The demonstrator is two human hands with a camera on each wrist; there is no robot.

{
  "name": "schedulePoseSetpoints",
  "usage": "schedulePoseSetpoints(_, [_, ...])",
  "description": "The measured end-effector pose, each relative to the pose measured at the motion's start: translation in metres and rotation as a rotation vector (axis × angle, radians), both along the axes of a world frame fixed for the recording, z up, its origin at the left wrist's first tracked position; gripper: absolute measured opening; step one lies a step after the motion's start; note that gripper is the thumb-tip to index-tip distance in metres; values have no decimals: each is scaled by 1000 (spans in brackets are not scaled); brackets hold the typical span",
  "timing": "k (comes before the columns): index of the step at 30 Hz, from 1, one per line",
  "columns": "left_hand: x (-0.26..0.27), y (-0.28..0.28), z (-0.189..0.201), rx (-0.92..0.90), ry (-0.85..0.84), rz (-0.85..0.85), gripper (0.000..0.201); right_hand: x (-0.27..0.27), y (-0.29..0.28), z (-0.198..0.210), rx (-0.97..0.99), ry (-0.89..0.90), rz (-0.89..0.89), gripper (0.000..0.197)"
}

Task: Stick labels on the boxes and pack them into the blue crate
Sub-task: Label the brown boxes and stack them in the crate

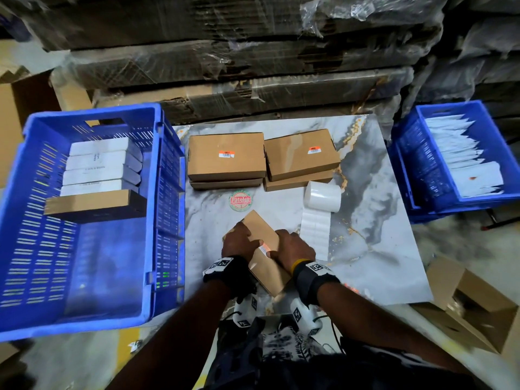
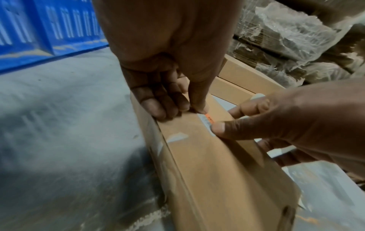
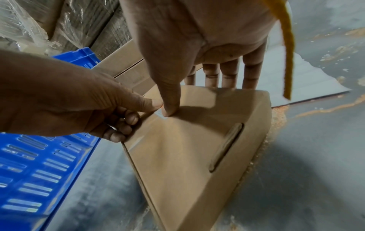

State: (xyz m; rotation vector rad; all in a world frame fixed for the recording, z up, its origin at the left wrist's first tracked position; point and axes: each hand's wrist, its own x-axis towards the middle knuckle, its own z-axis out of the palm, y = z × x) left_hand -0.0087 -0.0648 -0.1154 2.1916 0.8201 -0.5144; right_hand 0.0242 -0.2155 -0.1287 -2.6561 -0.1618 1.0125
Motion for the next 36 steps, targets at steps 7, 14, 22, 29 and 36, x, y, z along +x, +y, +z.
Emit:
schedulePoseSetpoints(7, [-6, -2, 1, 8, -12, 120, 13, -3, -12, 0, 14, 28, 13, 75])
schedulePoseSetpoints(14, [-32, -21, 16, 35, -46, 370, 51, -6, -19, 1, 96, 52, 30, 75])
schedulePoseSetpoints(22, [-35, -36, 27, -231, -30, 575, 72, -8, -20, 14, 210, 127, 1, 64])
schedulePoseSetpoints(29, [-28, -30, 69, -233, -263, 572, 79, 19, -32, 81, 367, -6, -8, 48])
schedulePoseSetpoints(36, [-28, 1, 130, -301, -720, 675, 82, 45, 8, 189, 532, -226, 185, 50])
